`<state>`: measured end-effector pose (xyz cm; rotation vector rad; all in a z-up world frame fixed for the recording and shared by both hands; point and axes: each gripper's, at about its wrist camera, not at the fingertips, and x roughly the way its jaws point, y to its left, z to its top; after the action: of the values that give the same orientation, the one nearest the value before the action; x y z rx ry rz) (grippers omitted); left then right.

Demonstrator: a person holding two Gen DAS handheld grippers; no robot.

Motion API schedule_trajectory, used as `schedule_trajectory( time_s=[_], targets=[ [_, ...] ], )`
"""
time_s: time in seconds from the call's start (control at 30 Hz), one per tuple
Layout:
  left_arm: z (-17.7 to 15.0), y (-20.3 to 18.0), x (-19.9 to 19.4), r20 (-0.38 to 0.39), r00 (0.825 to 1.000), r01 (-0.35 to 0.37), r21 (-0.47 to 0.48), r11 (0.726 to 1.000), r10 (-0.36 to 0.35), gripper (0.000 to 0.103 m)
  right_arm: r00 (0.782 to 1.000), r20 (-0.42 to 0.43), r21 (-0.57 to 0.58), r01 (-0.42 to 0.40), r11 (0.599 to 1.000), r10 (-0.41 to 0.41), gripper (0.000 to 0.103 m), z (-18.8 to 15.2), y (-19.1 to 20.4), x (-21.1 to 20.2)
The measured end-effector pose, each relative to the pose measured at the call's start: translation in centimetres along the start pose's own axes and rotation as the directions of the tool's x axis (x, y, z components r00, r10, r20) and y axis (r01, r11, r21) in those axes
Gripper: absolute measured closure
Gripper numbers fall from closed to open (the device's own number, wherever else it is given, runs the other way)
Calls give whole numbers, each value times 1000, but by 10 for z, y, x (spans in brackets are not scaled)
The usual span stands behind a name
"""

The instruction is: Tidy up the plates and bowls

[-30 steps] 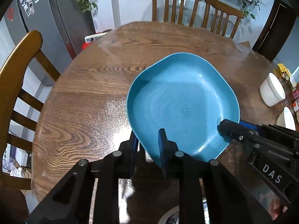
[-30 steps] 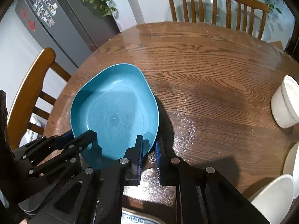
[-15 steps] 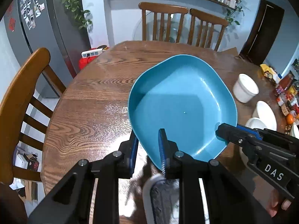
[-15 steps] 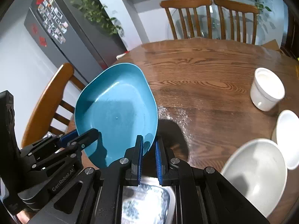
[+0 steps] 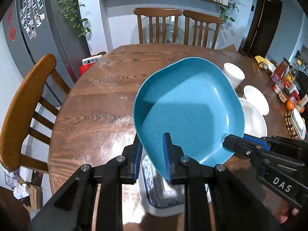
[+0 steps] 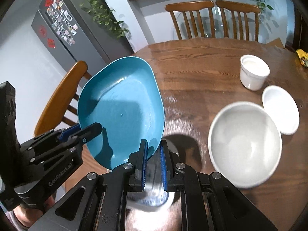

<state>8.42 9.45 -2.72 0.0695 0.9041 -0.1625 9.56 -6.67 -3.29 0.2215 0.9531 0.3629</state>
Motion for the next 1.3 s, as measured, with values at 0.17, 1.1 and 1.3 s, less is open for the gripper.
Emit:
schedule_trajectory(
  time_s=[0.17,1.1,1.3],
  targets=[
    [-17,-6,-9,-4,1000,-7,14,1000,7,84,1000,5,14,-13,1000,13,89,-21,-1,-14],
    [-61,8,23,-144,989,-36,-18,999,33,84,989,-144,31,-31,999,35,89,-65,6,24],
    [-64,11,38,-185,982,-33,-19,999,29,84,984,-175,52,-28,998,37,89,-68,4,35]
  ],
)
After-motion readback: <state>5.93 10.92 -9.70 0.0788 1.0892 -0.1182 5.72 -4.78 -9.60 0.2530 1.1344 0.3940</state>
